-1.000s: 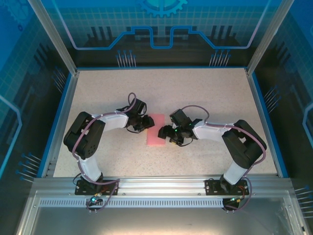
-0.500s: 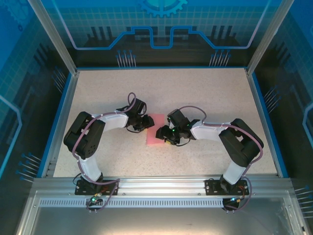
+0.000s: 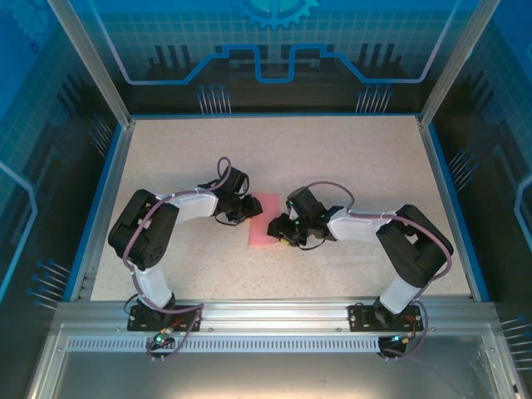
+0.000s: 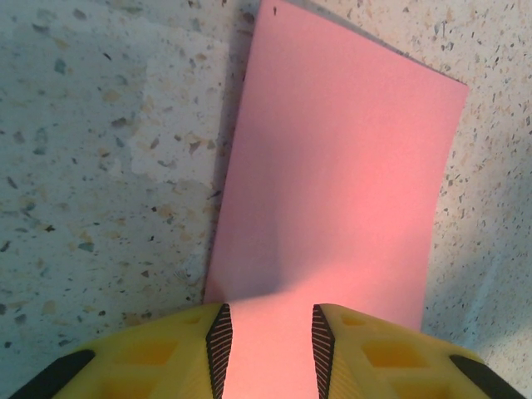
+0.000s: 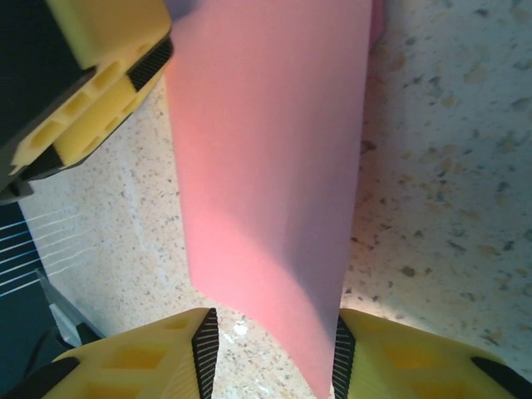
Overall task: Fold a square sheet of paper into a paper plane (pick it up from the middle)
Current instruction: Third fold the triangle at the center of the table.
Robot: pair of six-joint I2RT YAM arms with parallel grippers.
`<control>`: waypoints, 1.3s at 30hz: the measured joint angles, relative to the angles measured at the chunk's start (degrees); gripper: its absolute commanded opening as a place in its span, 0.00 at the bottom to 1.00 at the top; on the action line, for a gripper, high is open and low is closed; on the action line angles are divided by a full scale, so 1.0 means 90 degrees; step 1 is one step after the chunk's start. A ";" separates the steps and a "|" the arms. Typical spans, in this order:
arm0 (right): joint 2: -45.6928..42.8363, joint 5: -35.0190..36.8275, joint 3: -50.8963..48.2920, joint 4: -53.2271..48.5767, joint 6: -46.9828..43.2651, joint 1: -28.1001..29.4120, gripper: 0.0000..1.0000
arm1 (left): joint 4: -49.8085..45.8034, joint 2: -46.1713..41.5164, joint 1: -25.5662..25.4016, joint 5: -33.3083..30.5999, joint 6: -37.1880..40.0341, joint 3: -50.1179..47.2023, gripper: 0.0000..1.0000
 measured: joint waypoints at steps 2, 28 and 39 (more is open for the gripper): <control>0.0000 -0.0087 -0.0061 0.0175 0.0075 0.0046 0.42 | 0.0000 0.0005 0.0002 0.0000 0.0000 0.0010 0.36; -0.0359 0.0488 -0.0323 0.0160 0.0423 0.0155 0.02 | -0.0002 -0.0049 0.0005 0.0051 0.0000 0.0002 0.37; -0.0367 0.0381 -0.0316 -0.0763 -0.0151 0.0058 0.00 | 0.0369 -0.0617 0.0017 0.0675 0.0029 -0.0209 0.42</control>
